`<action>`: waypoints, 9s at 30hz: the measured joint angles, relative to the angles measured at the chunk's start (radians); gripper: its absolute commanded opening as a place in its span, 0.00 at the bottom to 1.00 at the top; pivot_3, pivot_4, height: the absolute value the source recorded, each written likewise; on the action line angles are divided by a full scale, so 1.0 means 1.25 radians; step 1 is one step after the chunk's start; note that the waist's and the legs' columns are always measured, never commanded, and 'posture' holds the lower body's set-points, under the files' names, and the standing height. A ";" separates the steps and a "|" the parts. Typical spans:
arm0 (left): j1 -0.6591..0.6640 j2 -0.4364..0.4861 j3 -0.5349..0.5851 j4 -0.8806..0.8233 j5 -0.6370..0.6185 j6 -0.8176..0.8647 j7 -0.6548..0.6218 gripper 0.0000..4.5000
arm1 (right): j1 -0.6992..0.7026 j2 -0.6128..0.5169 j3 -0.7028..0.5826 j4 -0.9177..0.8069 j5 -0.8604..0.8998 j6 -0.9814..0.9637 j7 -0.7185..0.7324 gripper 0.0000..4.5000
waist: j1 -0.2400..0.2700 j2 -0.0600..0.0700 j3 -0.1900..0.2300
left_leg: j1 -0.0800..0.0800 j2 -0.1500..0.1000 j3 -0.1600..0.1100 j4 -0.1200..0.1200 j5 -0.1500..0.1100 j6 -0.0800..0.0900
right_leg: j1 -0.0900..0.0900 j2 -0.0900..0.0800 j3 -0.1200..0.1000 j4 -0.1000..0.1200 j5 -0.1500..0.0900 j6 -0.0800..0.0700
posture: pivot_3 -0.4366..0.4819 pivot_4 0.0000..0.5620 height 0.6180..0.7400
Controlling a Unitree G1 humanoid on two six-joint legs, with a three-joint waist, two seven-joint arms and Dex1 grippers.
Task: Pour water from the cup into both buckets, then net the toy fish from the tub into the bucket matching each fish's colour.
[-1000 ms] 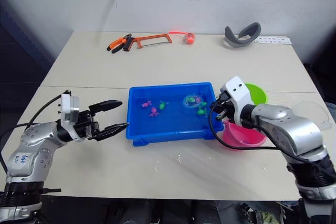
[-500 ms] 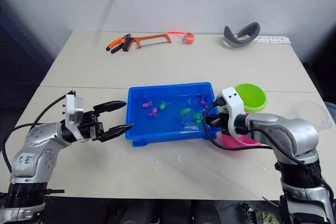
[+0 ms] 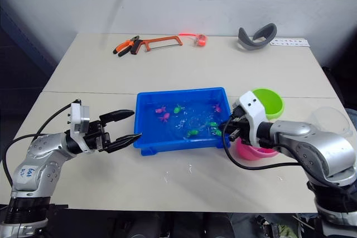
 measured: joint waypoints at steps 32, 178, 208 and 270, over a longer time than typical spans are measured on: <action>-0.054 0.005 -0.042 0.004 0.001 -0.001 -0.026 0.98 | -0.149 0.233 -0.126 0.144 0.033 0.355 -0.237 0.00 | -0.002 0.001 0.001 | -0.001 0.000 -0.001 0.000 0.000 0.000 | 0.000 0.000 0.000 0.000 0.000 0.000 | 0.48 0.27 1.00; -0.066 0.085 0.117 0.152 -0.041 0.035 -0.096 0.98 | 0.345 -0.127 -0.175 -0.020 0.043 -0.789 -0.009 0.00 | -0.006 0.000 0.002 | 0.005 0.008 0.000 0.002 0.000 -0.004 | 0.002 0.007 0.005 0.000 -0.001 -0.004 | 0.48 0.27 1.00; 0.088 0.092 0.112 0.003 -0.039 0.013 -0.026 0.98 | -0.068 -0.026 0.187 0.394 -0.534 -0.908 0.207 0.00 | -0.019 0.000 0.002 | 0.002 0.002 0.002 0.002 0.000 -0.002 | 0.000 0.002 0.002 0.003 -0.001 -0.001 | 0.48 0.27 1.00; -0.278 -0.052 -0.163 0.199 -0.005 -0.041 -0.205 0.98 | 0.516 0.020 -0.705 -0.190 0.051 -0.215 0.274 0.00 | 0.013 0.000 0.002 | 0.002 0.001 0.002 0.001 0.000 -0.001 | 0.002 0.004 0.002 0.001 0.000 0.001 | 0.48 0.27 1.00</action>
